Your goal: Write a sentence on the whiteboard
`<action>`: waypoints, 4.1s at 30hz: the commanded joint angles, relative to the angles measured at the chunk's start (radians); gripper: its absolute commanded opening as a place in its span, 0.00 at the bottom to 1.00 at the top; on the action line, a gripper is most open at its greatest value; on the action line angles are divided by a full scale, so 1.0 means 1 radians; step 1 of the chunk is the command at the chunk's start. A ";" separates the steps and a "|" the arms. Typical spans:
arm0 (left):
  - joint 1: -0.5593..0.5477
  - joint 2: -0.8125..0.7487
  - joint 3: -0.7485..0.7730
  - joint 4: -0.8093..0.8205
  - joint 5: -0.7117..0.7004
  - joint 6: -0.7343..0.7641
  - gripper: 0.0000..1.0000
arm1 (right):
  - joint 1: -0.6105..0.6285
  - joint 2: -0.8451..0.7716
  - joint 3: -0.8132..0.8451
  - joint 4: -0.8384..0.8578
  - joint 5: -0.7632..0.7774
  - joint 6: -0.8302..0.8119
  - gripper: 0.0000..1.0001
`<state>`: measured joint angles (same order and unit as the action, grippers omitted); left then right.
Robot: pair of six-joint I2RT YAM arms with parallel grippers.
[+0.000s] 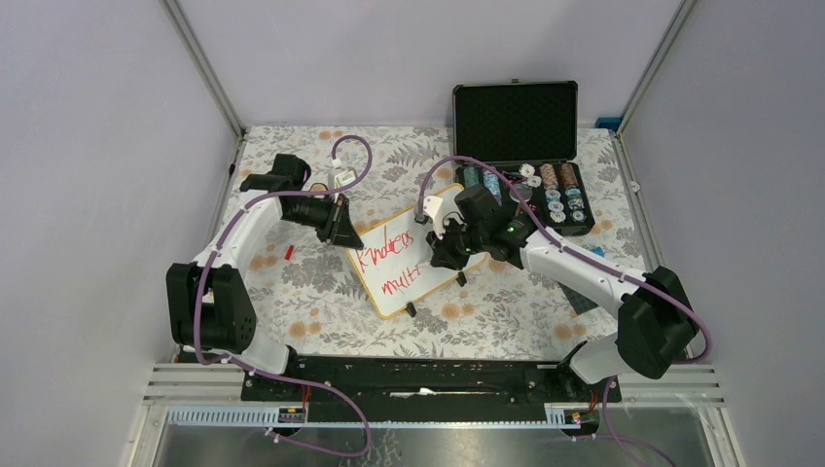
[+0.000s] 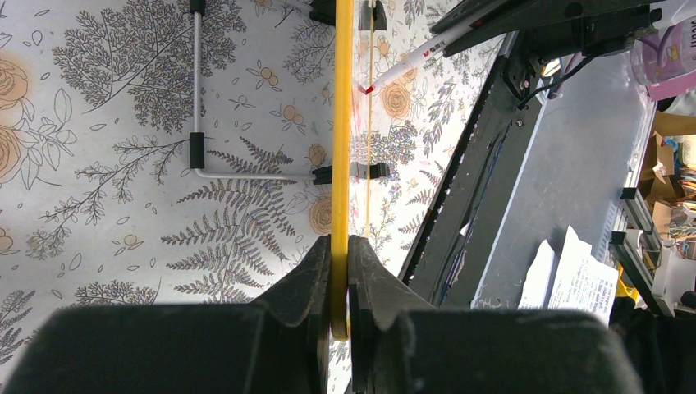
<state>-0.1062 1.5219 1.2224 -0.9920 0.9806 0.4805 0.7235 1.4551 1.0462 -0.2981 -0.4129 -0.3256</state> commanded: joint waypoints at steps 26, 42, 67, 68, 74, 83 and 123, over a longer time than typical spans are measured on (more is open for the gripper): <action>-0.032 0.023 0.004 0.017 -0.054 0.042 0.00 | -0.029 -0.017 -0.005 0.034 0.000 -0.019 0.00; -0.032 0.024 0.003 0.018 -0.057 0.044 0.00 | -0.045 -0.022 0.002 0.035 0.040 -0.027 0.00; -0.032 0.035 0.003 0.017 -0.054 0.048 0.00 | -0.052 -0.017 -0.081 0.040 -0.011 -0.019 0.00; -0.032 0.034 0.003 0.016 -0.055 0.047 0.00 | -0.050 -0.018 -0.089 0.044 -0.017 -0.018 0.00; -0.032 0.032 0.000 0.018 -0.057 0.049 0.00 | -0.033 -0.010 -0.119 0.045 -0.021 -0.022 0.00; -0.032 0.031 0.002 0.017 -0.059 0.045 0.00 | -0.020 -0.056 -0.081 0.027 -0.103 -0.012 0.00; -0.032 0.035 -0.001 0.018 -0.057 0.047 0.00 | -0.084 -0.040 -0.019 0.074 0.029 0.019 0.00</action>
<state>-0.1078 1.5272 1.2266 -0.9905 0.9791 0.4805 0.6636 1.4315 0.9997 -0.2764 -0.4316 -0.3027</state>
